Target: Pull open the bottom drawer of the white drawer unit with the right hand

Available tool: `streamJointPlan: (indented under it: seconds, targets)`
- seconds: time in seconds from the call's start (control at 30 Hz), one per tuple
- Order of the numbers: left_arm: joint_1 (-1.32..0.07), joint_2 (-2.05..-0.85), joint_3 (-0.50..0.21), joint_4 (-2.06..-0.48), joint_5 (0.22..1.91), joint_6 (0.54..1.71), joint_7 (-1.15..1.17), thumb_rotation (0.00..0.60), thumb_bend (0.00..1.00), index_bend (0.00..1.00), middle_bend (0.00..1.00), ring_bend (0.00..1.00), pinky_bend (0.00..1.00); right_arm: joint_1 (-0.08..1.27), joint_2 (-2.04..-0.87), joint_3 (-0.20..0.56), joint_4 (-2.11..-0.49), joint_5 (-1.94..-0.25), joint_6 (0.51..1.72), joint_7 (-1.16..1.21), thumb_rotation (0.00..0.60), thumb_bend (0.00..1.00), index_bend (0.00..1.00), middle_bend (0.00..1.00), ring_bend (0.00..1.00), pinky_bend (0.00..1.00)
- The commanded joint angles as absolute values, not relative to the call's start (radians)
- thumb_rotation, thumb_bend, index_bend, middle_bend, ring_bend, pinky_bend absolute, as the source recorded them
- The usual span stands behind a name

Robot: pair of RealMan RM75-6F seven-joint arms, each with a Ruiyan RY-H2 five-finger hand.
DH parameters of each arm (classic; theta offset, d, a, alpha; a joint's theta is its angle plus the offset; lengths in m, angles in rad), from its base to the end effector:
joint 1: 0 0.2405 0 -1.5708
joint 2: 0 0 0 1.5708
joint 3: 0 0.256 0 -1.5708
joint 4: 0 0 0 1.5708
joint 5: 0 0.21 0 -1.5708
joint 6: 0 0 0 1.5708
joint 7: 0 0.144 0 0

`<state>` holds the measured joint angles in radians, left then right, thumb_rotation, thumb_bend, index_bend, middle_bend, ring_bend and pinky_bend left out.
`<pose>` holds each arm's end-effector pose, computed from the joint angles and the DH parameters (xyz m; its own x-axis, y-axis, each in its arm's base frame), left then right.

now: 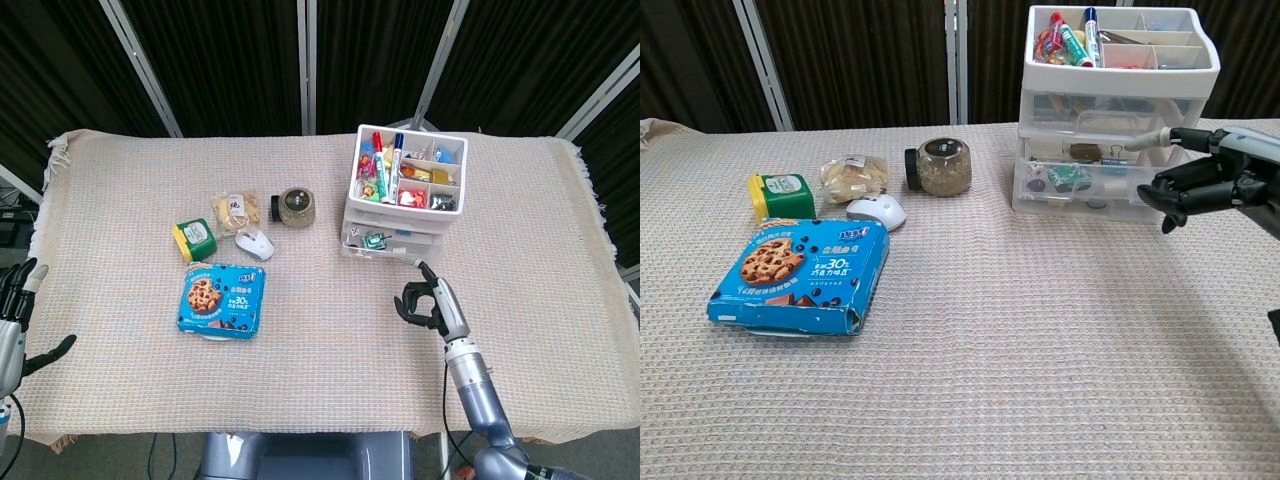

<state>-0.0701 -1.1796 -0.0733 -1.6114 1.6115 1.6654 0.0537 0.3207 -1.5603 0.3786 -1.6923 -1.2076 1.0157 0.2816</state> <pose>-0.2827 0.1774 0.1618 0.3717 -0.1956 0.9075 0.9132 -0.0987 -0.3953 -0.1861 -0.2864 0.0170 -0.4781 -0.2306 0.8475 -0.8753 0.0462 -0.4813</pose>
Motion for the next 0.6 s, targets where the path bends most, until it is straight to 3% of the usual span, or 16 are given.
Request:
streamJointPlan:
  seconds: [0.03, 0.33, 0.6]
  targets:
    - [-0.071, -1.18, -0.074, -1.611, 1.612, 1.664, 0.056, 0.6, 0.1, 0.0, 0.0, 0.0, 0.0, 0.375, -1.558, 0.359, -1.67, -1.125, 1.068, 0.019, 0.6, 0.33, 0.28, 0.72, 0.69, 0.53]
    - [-0.07, -1.18, -0.075, -1.61, 1.612, 1.665, 0.054, 0.6, 0.1, 0.0, 0.0, 0.0, 0.0, 0.435, -1.612, 0.372, -1.606, -1.077, 1.148, -0.142, 0.6, 0.33, 0.28, 0.72, 0.69, 0.53]
    - [-0.071, -1.178, -0.073, -1.61, 1.614, 1.66, 0.053, 0.6, 0.1, 0.0, 0.0, 0.0, 0.0, 0.477, -1.603, 0.374, -1.601, -0.939, 1.105, -0.232, 0.6, 0.33, 0.25, 0.72, 0.69, 0.53]
